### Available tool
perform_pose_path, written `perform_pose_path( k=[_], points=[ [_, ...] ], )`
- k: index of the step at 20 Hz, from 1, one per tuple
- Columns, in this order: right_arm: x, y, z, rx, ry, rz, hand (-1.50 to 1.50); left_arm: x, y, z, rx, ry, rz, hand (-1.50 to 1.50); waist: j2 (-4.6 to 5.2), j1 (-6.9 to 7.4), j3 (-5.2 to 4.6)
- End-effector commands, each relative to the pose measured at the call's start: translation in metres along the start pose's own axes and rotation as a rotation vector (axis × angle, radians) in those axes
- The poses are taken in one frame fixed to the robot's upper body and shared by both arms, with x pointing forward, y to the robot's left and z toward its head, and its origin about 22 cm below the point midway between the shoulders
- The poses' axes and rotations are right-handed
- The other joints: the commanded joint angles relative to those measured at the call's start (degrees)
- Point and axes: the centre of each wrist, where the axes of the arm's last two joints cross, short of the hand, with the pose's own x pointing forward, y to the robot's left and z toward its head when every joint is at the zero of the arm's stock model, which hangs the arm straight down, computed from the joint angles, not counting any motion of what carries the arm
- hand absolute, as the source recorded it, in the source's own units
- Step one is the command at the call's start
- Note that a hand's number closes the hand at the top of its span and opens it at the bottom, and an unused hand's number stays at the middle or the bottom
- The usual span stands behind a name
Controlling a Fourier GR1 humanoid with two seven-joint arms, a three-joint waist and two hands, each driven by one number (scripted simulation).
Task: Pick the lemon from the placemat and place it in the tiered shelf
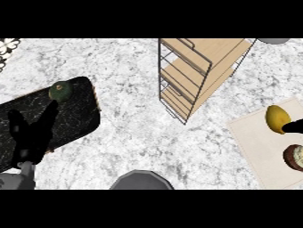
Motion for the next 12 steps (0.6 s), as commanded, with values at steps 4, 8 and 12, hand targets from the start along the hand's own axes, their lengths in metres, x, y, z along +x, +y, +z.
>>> perform_pose_path(
  k=[4, 8, 12],
  points=[
    [0.019, 0.008, -0.012, -0.047, 0.068, 0.033, -1.50, -0.031, -0.040, 0.006, -0.068, 0.076, 0.048, 0.00, 0.64, -0.13, -0.68],
    [-0.004, 0.047, -0.001, -0.047, 0.053, 0.054, -1.50, -0.018, -0.015, 0.009, -0.036, 0.061, 0.028, 0.00, 0.32, -0.84, -0.66],
    [-0.022, 0.043, -0.018, -0.049, 0.061, 0.056, -1.50, -0.027, -0.004, 0.010, -0.050, 0.084, 0.048, 0.00, 0.39, -0.80, -0.65]
  ],
)
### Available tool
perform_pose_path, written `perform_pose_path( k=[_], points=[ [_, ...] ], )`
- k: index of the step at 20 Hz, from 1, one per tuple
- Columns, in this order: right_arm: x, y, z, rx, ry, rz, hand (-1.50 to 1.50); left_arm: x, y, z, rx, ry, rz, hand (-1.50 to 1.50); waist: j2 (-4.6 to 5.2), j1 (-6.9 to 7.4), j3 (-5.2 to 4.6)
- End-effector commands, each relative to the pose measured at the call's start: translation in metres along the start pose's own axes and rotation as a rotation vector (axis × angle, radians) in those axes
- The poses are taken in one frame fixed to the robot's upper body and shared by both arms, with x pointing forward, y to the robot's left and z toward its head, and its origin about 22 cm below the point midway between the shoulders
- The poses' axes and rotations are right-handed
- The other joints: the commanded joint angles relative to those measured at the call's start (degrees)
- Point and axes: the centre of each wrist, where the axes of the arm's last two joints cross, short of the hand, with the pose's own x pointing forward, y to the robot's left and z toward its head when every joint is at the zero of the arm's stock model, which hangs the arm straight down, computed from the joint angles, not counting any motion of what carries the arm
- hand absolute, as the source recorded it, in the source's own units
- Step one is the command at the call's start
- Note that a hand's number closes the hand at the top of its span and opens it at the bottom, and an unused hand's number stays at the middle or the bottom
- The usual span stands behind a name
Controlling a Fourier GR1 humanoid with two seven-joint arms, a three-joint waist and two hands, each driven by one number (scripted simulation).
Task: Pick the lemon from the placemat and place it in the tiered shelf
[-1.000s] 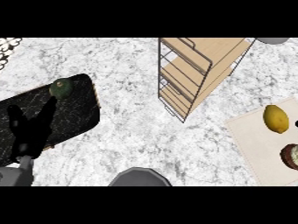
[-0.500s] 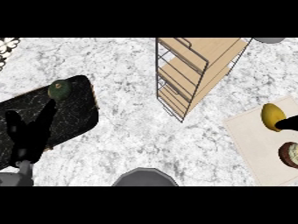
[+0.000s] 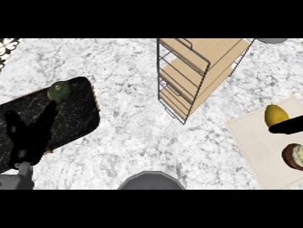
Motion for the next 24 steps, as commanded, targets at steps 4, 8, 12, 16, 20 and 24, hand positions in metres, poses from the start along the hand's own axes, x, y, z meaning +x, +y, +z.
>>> perform_pose_path(
  k=[4, 8, 12, 16, 20, 24],
  points=[
    [0.000, 0.009, -0.023, -0.007, 0.052, 0.030, -1.50, -0.043, -0.008, 0.003, -0.033, 0.071, 0.028, 0.00, 0.73, 0.12, -0.70],
    [-0.014, 0.053, -0.024, -0.043, 0.073, 0.046, -1.50, -0.017, -0.010, 0.012, -0.036, 0.069, 0.039, 0.00, 0.60, 0.36, -0.64],
    [-0.008, 0.041, -0.032, -0.060, 0.063, 0.062, -1.50, -0.039, -0.037, 0.004, -0.047, 0.061, 0.014, 0.00, 0.75, 0.01, -0.68],
    [-0.019, 0.042, -0.050, -0.085, 0.050, 0.045, -1.50, -0.005, -0.011, 0.002, -0.057, 0.056, 0.025, 0.00, 0.70, 0.37, -0.62],
    [-0.026, 0.046, -0.055, -0.088, 0.012, 0.031, -1.50, -0.022, -0.022, 0.003, -0.050, 0.077, 0.029, 0.00, 0.67, 0.06, -0.64],
    [-0.021, 0.045, -0.066, -0.072, 0.011, 0.043, -1.50, -0.032, -0.010, -0.001, -0.042, 0.084, 0.030, 0.00, 0.75, 0.18, -0.66]
  ],
)
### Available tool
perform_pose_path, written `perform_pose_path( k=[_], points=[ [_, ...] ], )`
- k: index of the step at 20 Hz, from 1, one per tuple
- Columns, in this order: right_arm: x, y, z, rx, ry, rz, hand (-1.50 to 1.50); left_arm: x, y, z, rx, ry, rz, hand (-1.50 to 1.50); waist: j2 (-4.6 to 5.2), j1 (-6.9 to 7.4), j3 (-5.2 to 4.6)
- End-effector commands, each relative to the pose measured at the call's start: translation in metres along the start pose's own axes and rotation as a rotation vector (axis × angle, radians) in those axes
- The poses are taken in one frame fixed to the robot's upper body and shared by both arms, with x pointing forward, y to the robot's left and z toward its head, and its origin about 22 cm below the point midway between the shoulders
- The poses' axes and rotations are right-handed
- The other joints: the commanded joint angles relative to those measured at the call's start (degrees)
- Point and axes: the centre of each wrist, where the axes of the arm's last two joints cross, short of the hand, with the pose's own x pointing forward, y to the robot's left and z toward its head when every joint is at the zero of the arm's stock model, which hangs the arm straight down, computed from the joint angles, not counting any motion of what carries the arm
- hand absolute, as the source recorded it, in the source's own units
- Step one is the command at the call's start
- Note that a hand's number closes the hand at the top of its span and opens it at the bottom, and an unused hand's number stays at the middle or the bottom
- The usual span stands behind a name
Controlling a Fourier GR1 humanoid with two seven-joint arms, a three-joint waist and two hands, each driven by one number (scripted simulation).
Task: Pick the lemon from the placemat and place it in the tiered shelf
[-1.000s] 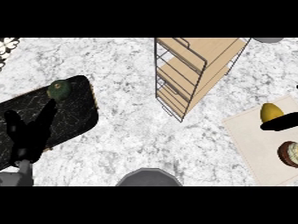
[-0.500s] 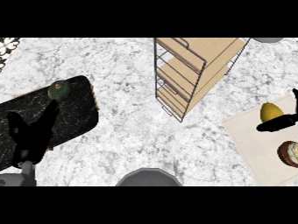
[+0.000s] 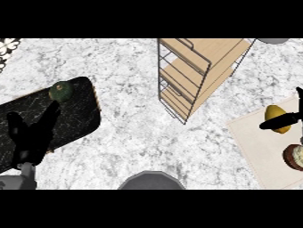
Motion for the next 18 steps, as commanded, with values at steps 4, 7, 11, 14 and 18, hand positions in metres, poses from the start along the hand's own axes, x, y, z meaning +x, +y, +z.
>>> perform_pose_path(
  k=[4, 7, 11, 14, 18],
  points=[
    [0.002, 0.026, 0.000, 0.215, -0.082, 0.170, 1.50, -0.014, -0.005, 0.003, -0.037, 0.072, 0.040, 0.00, 0.65, 0.11, -0.78],
    [-0.006, 0.037, -0.005, 0.198, -0.136, 0.147, 1.50, -0.017, -0.011, 0.004, -0.042, 0.077, 0.053, 0.00, 0.68, 0.00, -0.73],
    [0.008, 0.046, 0.003, 0.162, -0.186, 0.077, 1.50, -0.014, -0.019, 0.009, -0.038, 0.098, 0.041, 0.00, 0.55, -0.08, -0.73],
    [0.030, 0.058, 0.025, 0.252, -0.420, 0.153, 1.50, -0.017, -0.025, 0.000, -0.038, 0.076, 0.030, 0.00, 0.62, -0.67, -0.79],
    [0.073, 0.105, 0.095, 0.578, -0.975, 0.420, 1.50, -0.009, -0.020, 0.003, -0.049, 0.069, 0.024, 0.00, 0.34, 2.50, -0.89]
  ],
)
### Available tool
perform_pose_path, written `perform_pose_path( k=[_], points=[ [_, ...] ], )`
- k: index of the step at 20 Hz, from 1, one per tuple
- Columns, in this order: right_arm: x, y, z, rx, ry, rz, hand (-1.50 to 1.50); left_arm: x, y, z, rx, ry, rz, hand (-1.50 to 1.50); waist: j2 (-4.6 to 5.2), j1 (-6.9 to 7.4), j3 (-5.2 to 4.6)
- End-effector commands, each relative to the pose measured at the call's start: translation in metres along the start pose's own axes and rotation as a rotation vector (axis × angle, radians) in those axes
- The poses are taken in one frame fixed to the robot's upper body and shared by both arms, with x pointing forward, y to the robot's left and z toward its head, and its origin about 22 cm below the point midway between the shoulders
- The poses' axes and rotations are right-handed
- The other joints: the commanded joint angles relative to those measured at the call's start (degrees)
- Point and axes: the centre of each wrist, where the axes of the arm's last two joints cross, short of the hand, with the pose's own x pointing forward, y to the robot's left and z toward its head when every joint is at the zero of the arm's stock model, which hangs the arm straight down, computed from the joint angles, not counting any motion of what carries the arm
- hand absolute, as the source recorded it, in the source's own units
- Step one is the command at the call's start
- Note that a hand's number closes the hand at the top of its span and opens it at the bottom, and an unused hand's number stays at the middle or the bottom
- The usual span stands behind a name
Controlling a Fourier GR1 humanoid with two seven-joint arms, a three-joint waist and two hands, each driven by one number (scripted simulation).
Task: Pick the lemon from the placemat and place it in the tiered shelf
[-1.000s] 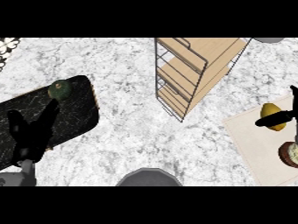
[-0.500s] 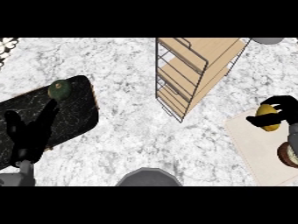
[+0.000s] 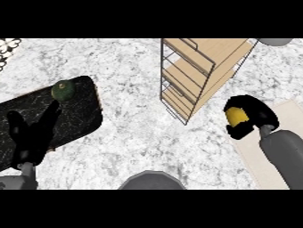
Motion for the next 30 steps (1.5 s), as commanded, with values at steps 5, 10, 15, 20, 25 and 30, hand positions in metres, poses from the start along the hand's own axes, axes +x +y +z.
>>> perform_pose_path(
  k=[5, 10, 15, 20, 25, 30],
  points=[
    [0.090, 0.054, 0.054, 0.400, -0.829, 0.270, 1.50, -0.019, 0.004, 0.005, -0.017, 0.090, 0.027, 0.00, -0.43, -1.80, -0.35],
    [0.084, -0.028, 0.103, 0.250, -1.033, 0.179, 1.50, -0.027, 0.014, 0.011, 0.038, 0.102, 0.041, 0.00, -0.28, -4.23, -0.33],
    [0.080, -0.090, 0.152, 0.040, -1.083, 0.066, 1.50, -0.031, 0.000, 0.016, 0.022, 0.097, 0.060, 0.00, -0.23, -4.90, -0.33],
    [0.075, -0.168, 0.186, -0.095, -1.048, 0.016, 1.50, -0.017, 0.013, 0.007, 0.008, 0.087, 0.048, 0.00, 0.27, -3.44, -0.36],
    [0.077, -0.208, 0.221, -0.152, -1.004, -0.041, 1.50, -0.010, -0.010, 0.000, -0.001, 0.103, 0.041, 0.00, 0.37, -2.78, -0.32],
    [0.098, -0.251, 0.212, -0.163, -0.923, -0.129, 1.50, -0.010, -0.020, -0.008, -0.049, 0.060, 0.035, 0.00, 0.80, -0.91, -0.38]
  ],
)
